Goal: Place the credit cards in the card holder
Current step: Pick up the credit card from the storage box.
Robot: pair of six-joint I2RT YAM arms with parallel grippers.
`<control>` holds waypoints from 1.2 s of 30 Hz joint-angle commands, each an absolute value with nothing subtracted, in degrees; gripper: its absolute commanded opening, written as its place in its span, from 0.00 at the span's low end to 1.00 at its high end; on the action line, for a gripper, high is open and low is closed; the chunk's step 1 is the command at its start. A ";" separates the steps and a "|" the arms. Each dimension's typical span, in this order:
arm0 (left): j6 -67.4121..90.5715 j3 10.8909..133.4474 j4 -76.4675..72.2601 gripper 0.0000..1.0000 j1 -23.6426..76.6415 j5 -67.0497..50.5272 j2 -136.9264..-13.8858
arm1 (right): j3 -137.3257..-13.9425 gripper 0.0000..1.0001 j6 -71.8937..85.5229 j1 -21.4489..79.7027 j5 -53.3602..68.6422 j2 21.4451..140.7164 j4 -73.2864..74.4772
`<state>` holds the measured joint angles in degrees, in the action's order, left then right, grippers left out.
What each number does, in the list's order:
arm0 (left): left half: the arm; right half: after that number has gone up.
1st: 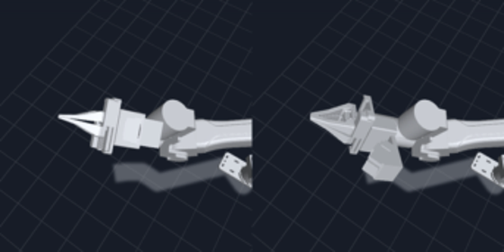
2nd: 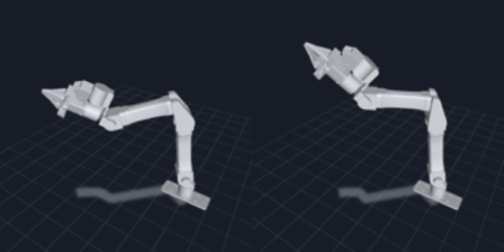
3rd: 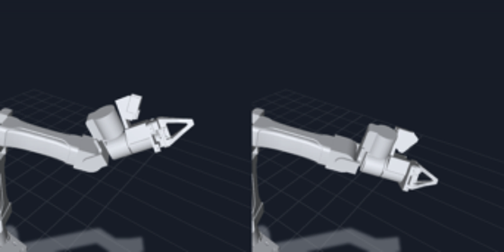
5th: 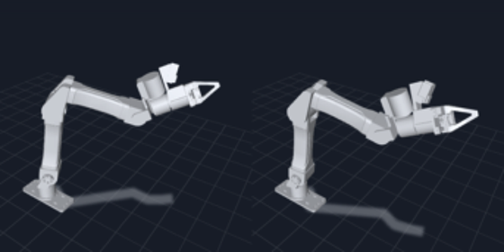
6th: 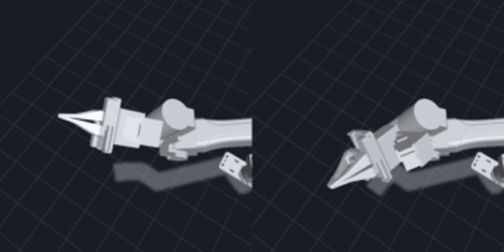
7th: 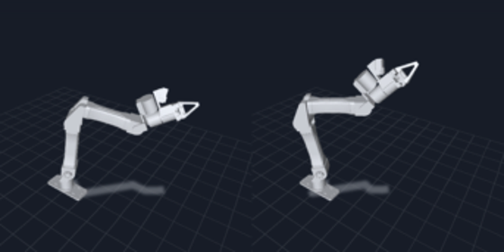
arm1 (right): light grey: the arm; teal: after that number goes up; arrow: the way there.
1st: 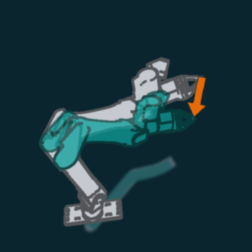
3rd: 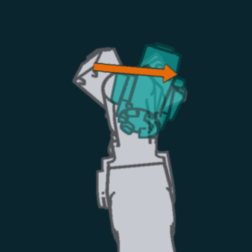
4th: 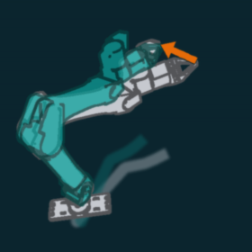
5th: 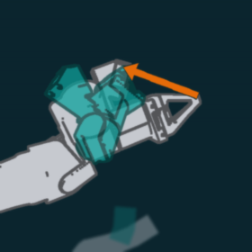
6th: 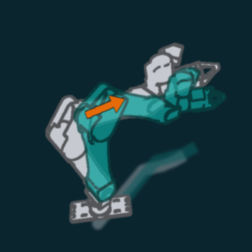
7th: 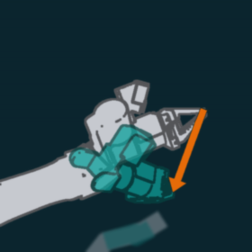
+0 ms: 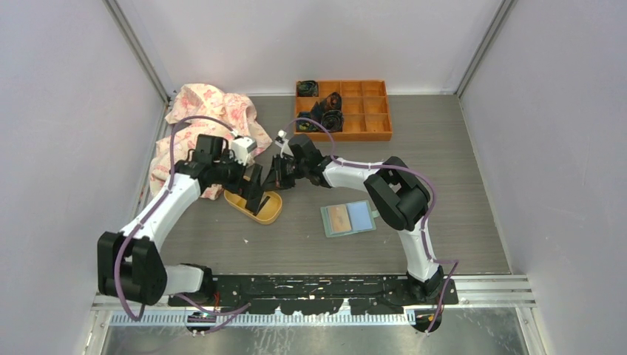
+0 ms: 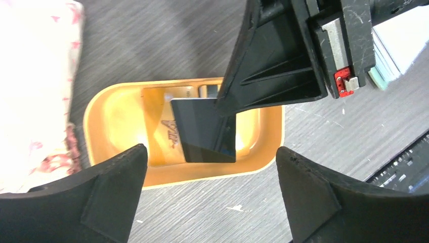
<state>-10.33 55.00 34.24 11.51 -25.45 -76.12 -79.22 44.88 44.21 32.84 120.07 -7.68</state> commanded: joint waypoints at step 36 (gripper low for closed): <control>23.76 18.57 -34.46 0.83 47.13 -20.96 -45.41 | -72.41 0.01 -30.47 26.58 62.49 75.28 59.82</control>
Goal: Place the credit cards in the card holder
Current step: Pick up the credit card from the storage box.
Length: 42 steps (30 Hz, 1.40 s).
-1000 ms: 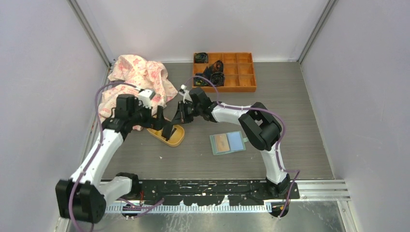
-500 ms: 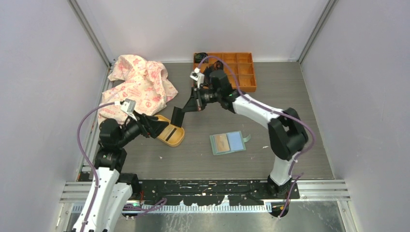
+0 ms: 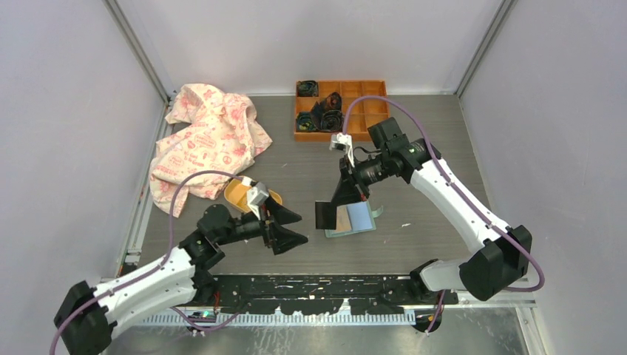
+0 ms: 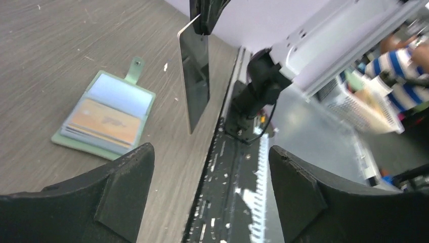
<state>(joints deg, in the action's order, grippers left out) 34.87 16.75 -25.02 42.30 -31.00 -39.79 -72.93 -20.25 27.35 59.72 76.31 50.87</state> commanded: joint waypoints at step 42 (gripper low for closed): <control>36.44 17.45 -82.00 0.00 54.65 -20.16 -81.56 | -66.65 0.46 -22.07 26.98 59.02 76.76 49.46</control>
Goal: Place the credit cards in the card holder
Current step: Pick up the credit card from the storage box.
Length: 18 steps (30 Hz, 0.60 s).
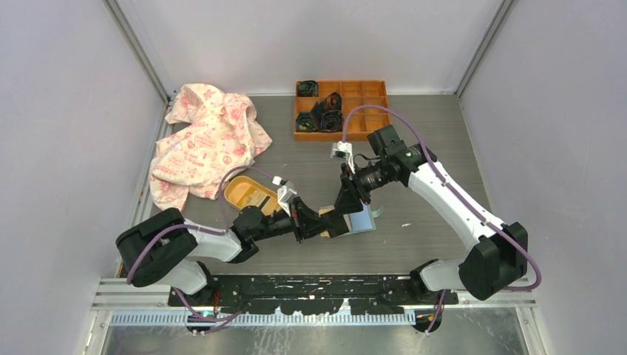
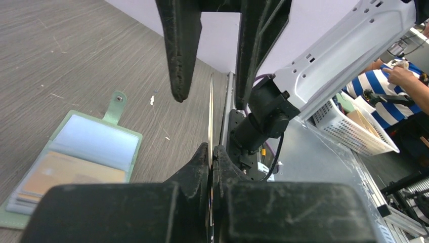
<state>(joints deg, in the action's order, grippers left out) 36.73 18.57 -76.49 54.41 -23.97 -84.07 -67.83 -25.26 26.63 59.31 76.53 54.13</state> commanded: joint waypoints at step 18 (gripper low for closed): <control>38.35 15.62 -82.00 0.00 54.57 -13.29 -74.63 | -60.76 0.44 -18.54 28.67 66.73 77.25 39.71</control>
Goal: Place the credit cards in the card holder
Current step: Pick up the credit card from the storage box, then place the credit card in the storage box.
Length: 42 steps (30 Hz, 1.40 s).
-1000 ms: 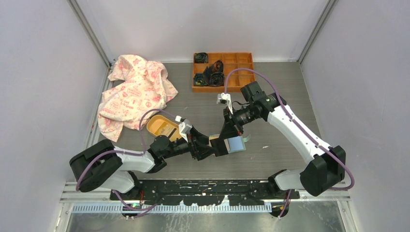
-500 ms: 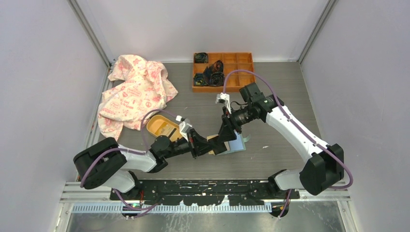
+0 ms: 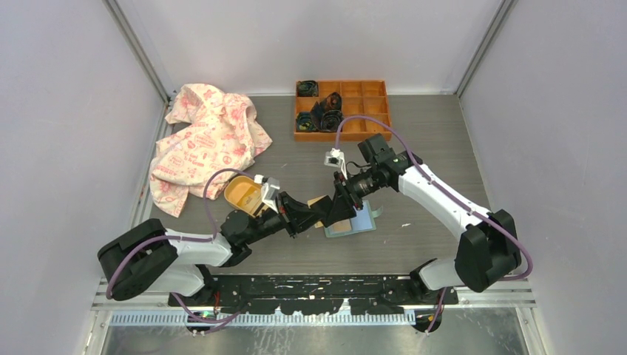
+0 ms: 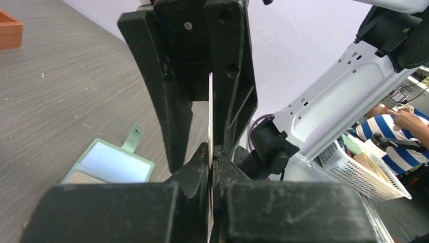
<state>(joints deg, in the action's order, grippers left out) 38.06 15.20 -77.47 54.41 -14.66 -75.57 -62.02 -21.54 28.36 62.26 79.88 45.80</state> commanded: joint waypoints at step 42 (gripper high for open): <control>47.83 9.53 -73.88 0.29 38.17 -31.06 -65.86 | -69.63 0.01 -13.96 33.47 68.55 89.69 35.76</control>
